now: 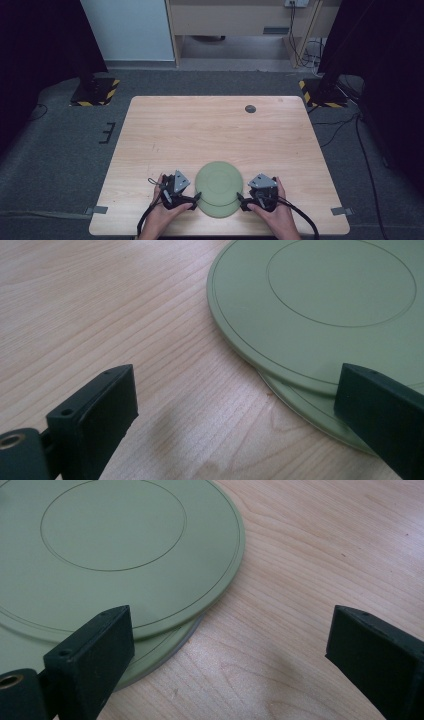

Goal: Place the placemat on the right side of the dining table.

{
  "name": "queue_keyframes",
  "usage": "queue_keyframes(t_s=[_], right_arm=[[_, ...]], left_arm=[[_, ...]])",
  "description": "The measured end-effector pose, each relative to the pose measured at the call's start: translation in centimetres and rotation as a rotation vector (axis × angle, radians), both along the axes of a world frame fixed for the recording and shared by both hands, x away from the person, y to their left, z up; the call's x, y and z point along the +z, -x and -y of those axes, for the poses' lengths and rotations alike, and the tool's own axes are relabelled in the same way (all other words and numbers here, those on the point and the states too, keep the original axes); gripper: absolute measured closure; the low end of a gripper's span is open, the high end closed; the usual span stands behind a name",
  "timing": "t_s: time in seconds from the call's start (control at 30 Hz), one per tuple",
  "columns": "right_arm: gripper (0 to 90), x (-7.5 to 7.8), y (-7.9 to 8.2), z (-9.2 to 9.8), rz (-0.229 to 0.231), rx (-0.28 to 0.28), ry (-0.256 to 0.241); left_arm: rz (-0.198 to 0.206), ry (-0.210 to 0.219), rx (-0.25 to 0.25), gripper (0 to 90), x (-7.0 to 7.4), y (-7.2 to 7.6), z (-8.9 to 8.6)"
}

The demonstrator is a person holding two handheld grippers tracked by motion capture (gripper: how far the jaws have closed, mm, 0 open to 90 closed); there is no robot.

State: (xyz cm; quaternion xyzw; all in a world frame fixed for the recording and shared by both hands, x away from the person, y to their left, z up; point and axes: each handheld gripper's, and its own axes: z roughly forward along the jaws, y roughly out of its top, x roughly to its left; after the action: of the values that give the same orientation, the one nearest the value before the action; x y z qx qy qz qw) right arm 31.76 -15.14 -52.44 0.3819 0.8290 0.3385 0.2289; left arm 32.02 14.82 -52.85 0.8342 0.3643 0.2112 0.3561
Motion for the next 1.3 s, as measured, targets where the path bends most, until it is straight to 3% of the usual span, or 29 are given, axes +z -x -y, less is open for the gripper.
queue_keyframes(t_s=[0.4, 0.7, 1.07, 1.3], right_arm=[[6.4, 0.06, -0.06, 0.06, -0.003, 0.0, -0.008], [6.5, -0.06, -0.02, 0.26, -0.007, -0.005, 0.004], [3.3, -0.19, -0.55, 0.19, -0.007, -0.016, 0.001], [13.4, 0.31, -0.92, 0.71, -0.028, -0.009, -0.013]], left_arm=[[-0.006, 0.013, -0.005, 1.2, -0.13, -0.52, 0.22], [-0.002, 0.002, -0.018, 2.9, 0.02, -0.09, 0.22], [0.002, 0.011, 0.001, 1.0, -0.18, -0.47, 0.36], [0.006, 0.003, -0.01, 2.9, 0.01, -0.17, 0.39]])
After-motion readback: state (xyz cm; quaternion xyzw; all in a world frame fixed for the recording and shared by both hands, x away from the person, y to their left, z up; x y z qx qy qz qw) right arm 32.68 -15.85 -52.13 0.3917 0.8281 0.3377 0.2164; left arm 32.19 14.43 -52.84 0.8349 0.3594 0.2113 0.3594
